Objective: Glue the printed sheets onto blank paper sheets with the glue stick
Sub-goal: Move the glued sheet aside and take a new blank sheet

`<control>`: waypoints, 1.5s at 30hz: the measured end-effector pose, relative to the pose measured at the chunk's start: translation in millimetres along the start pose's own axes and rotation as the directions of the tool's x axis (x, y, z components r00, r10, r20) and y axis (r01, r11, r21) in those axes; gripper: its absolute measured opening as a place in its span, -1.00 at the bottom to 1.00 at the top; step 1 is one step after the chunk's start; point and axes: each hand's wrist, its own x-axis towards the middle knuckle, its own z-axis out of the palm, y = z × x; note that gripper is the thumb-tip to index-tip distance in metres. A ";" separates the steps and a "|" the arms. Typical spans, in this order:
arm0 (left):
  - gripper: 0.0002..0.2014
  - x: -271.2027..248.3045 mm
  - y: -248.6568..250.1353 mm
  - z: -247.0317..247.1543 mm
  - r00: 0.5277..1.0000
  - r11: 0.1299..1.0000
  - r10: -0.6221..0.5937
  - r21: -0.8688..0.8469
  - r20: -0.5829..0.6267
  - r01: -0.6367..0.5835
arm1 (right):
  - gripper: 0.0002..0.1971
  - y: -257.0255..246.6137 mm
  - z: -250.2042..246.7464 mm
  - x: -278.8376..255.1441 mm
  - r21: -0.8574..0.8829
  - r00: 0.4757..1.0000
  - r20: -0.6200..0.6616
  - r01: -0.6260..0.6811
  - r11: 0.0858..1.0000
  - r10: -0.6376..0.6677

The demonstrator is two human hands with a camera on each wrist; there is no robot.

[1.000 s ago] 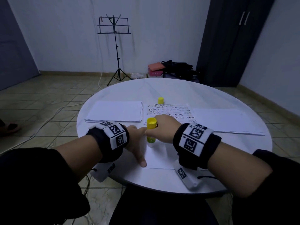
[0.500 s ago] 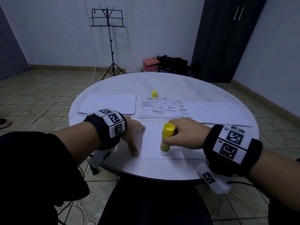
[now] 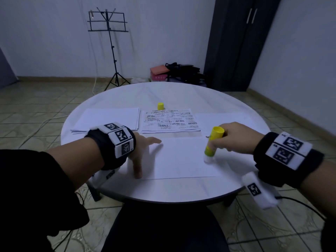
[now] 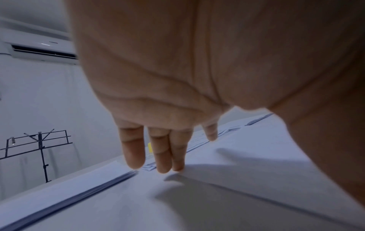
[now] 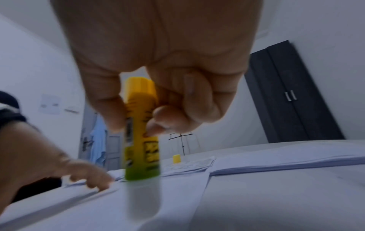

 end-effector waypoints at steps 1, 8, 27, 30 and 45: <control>0.23 0.8 1.6 -1.5 1.000 1.000 0.005 0.020 0.014 -0.005 | -0.74 -1.2 -0.7 7.0 0.033 0.998 -0.050 -0.023 0.999 0.025; 0.19 3.3 8.0 -6.7 0.997 0.996 -0.020 0.088 0.079 0.013 | -0.76 -14.4 4.4 33.7 -0.044 0.991 -0.092 -0.097 0.994 0.093; 0.17 -8.6 11.6 -8.1 1.000 0.992 -0.015 0.127 0.016 0.013 | -0.75 28.0 -9.3 -21.0 0.206 0.983 -0.142 -0.089 0.974 0.120; 0.17 -10.2 15.3 -9.8 1.000 0.995 -0.004 0.104 0.029 0.001 | -0.80 41.6 -5.8 -3.1 0.335 0.963 -0.188 -0.121 0.934 0.192; 0.05 -10.7 8.0 -34.8 0.999 0.995 -0.020 -0.099 0.030 0.023 | -0.55 55.6 -3.0 34.9 0.333 0.944 0.067 -0.325 0.885 0.322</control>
